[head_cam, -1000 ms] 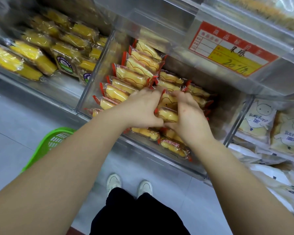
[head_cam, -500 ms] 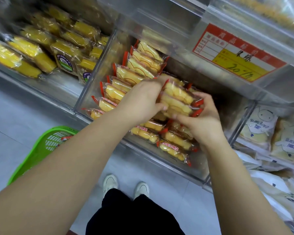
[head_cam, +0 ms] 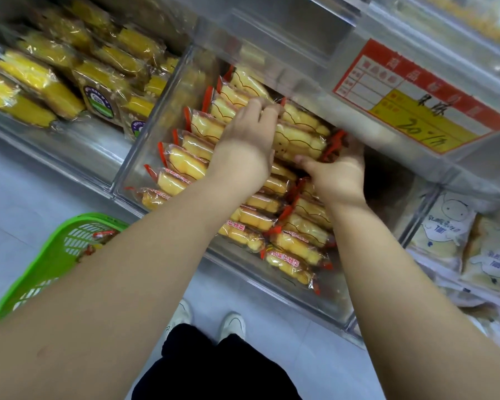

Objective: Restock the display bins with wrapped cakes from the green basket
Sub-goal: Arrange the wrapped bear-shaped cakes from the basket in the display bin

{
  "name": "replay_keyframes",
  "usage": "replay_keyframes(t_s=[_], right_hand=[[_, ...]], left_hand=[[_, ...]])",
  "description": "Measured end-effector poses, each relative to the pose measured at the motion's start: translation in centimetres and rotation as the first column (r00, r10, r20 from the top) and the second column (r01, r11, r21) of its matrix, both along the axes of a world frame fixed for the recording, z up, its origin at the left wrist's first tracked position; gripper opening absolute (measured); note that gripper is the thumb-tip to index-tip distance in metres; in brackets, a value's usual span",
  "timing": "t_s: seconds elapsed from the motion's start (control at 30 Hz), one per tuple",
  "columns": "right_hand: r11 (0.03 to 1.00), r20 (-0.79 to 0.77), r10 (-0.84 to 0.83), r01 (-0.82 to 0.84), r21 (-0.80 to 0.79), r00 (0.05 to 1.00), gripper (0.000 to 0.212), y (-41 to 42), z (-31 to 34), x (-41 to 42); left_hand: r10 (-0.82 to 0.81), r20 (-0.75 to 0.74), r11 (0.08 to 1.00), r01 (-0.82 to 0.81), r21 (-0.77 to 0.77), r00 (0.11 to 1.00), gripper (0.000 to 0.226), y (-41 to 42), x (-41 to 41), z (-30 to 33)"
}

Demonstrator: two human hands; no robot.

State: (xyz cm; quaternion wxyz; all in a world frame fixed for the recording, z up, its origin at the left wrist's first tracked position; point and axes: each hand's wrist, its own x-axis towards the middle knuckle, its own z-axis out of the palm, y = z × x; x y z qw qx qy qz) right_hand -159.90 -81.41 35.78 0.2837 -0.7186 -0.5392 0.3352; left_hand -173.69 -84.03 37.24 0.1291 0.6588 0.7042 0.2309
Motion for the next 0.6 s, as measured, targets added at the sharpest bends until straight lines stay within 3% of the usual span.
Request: replay_keyframes(t_s=[0.17,0.37,0.47,0.53,0.6], right_hand=[[1.0,0.163,-0.007,0.004,0.016,0.987,0.067,-0.4,-0.7,-0.6],[0.997,-0.025,0.057,-0.058,-0.041,0.998,0.079,-0.6,-0.4,-0.7],[0.994,-0.085,0.012,-0.021,-0.103,0.996,0.083,-1.8,0.7,0.4],[0.991,-0.101,-0.069,0.057,-0.12,0.993,0.073,-3.8,2.0,0.5],[0.996,-0.118,0.014,-0.025,-0.084,0.993,0.049,-6.4,3.5,-0.2]], left_hand=[[0.099,0.073,0.995,-0.1,0.011,0.992,0.035,0.6,0.0,0.1],[0.049,0.16,0.998,-0.041,-0.052,0.986,0.041,0.1,-0.8,0.0],[0.041,0.253,0.999,-0.048,0.021,0.967,0.035,-1.7,-1.6,1.0],[0.085,0.376,0.993,-0.11,0.046,0.923,0.027,-3.6,-2.2,1.6],[0.123,0.554,0.983,-0.179,0.047,0.824,0.023,-6.0,-2.9,2.0]])
